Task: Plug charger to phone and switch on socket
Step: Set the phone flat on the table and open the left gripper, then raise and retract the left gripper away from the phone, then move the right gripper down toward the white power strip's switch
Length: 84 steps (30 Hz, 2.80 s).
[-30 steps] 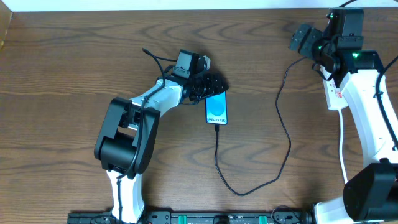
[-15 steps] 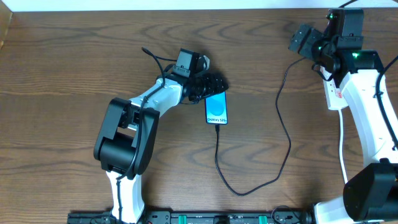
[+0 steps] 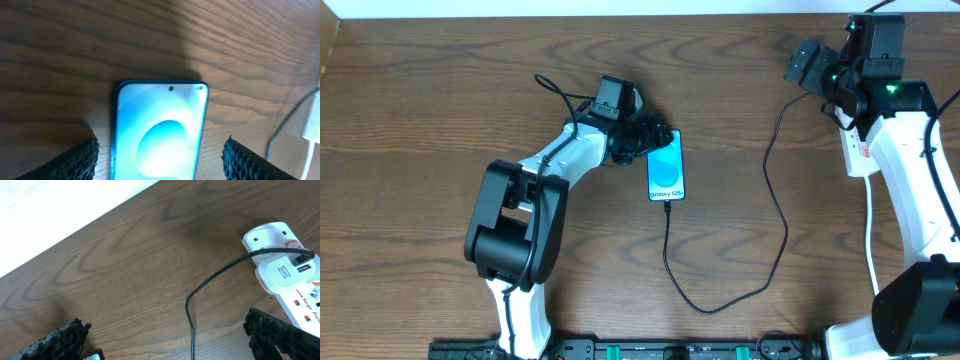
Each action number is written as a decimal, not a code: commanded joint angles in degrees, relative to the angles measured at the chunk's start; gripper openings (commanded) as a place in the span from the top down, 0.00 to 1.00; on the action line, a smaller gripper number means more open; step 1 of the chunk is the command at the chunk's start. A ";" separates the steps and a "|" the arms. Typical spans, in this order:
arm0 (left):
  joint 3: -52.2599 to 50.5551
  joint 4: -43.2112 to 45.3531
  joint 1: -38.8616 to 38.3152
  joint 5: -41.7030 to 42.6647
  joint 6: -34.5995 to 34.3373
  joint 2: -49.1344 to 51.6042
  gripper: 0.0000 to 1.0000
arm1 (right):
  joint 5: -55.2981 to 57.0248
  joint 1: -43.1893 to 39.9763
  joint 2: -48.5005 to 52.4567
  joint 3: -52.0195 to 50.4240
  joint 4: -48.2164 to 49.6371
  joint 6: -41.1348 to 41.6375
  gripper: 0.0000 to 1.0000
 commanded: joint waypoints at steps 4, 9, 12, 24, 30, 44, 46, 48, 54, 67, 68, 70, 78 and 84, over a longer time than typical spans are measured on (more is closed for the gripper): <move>-1.05 -2.38 0.61 -7.89 -0.50 0.68 0.19 | 0.70 0.02 -0.74 0.20 0.00 -0.87 0.01; -0.85 -2.36 0.66 -8.20 -0.11 -0.22 0.19 | 0.72 0.02 -0.74 0.20 -0.02 -0.87 0.01; -0.61 -2.86 0.92 -9.64 1.16 -2.12 0.19 | 0.72 0.02 -0.74 0.20 -0.02 -0.90 0.01; -0.61 -9.84 2.80 -14.12 6.19 -19.10 0.19 | 0.92 -0.02 -0.74 0.20 0.02 -1.33 0.01; -0.61 -12.07 2.86 -14.12 7.61 -31.43 0.18 | 1.57 -0.02 -0.74 0.20 0.07 -1.77 0.01; -0.61 -24.13 2.86 -30.93 17.16 -48.09 0.18 | 1.55 -0.02 -0.74 0.20 0.20 -1.73 0.01; -0.61 -25.77 2.86 -32.11 17.14 -49.68 0.18 | 1.53 -0.02 -0.74 0.20 0.17 -1.73 0.01; -0.61 -26.51 2.86 -32.11 17.14 -50.03 0.18 | 1.53 -0.02 -0.74 0.20 0.20 -1.73 0.01; -0.63 -26.82 2.86 -32.11 17.14 -49.44 0.18 | 1.55 0.02 -0.74 0.20 0.20 -1.73 0.01; -0.63 -26.82 2.86 -32.11 17.14 -49.07 0.17 | 1.53 0.02 -0.74 0.20 0.79 -1.73 0.01; -0.63 -26.82 2.86 -32.11 17.14 -49.07 0.17 | 1.53 0.02 -0.74 0.20 0.68 -1.73 0.01; -0.63 -26.82 2.86 -32.11 17.14 -49.07 0.17 | 1.53 0.02 -0.74 0.20 0.66 -1.70 0.01; -0.63 -26.82 2.86 -32.11 17.14 -49.07 0.17 | 1.53 0.02 -0.74 0.20 0.59 -1.73 0.01; -0.63 -26.82 2.86 -32.11 17.14 -49.07 0.16 | 1.51 0.02 -0.74 0.20 0.59 -1.73 0.01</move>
